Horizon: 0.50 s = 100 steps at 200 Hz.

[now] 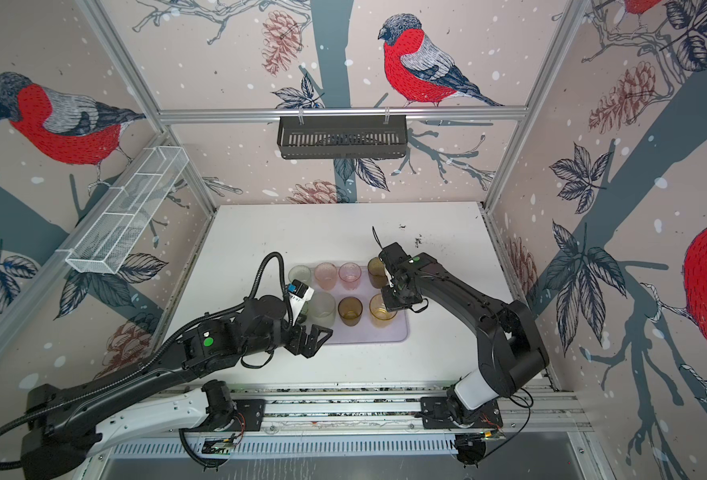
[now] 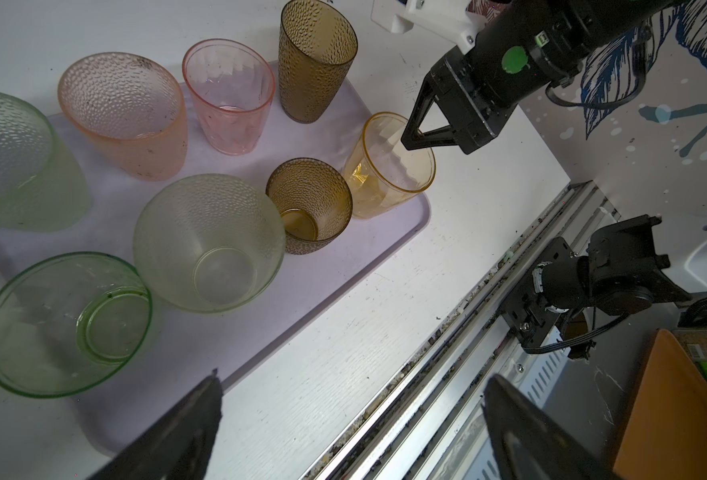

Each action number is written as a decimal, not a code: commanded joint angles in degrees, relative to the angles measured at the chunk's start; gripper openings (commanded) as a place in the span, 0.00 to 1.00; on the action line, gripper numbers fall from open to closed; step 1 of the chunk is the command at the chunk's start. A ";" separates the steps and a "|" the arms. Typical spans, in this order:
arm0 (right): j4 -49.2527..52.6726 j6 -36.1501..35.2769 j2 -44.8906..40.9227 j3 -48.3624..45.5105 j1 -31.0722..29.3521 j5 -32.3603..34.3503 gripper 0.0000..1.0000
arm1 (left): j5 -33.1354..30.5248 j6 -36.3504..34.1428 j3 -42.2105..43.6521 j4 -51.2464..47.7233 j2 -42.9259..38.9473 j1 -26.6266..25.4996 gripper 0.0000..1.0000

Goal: Place the glasses into the tray
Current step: 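Lower the yellow cup onto the tray beside the short amber cup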

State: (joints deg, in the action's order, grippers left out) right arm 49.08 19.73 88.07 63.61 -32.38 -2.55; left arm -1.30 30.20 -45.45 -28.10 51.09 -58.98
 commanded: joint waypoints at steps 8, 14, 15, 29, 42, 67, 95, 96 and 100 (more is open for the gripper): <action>-0.35 0.75 -0.51 -0.11 -0.49 0.81 0.03 | -0.28 0.70 -0.17 -0.03 -0.29 0.09 0.98; -0.40 0.84 -0.56 -0.07 -0.54 0.85 0.04 | -0.28 0.66 -0.20 -0.09 -0.25 0.09 0.97; -0.40 0.84 -0.55 -0.07 -0.51 0.86 0.04 | -0.28 0.66 -0.18 -0.10 -0.31 0.09 0.98; -0.33 0.84 -0.56 0.02 -0.58 0.96 0.04 | -0.37 0.66 -0.16 -0.14 -0.53 0.09 0.98; -0.33 0.76 -0.54 0.02 -0.72 1.04 0.04 | -0.37 0.75 -0.06 0.05 -0.68 0.09 0.98; -0.24 0.83 -0.59 -0.03 -0.80 1.39 0.05 | -0.37 0.83 0.04 0.24 -0.99 0.09 0.98; -0.33 0.90 -0.71 0.02 -0.88 1.75 0.08 | -0.54 0.97 0.29 0.17 -1.33 0.09 0.98; -0.36 0.91 -0.75 0.02 -0.86 1.76 0.08 | -0.54 0.99 0.28 0.16 -1.34 0.09 0.98; -0.39 0.93 -0.66 0.02 -0.84 1.84 0.08 | -0.62 0.93 0.31 0.15 -1.32 0.09 0.98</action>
State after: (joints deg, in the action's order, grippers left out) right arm 48.95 19.77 87.72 63.51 -33.15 -1.56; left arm -1.48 30.57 -45.36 -28.08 50.06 -58.98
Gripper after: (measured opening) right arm 0.077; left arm 0.976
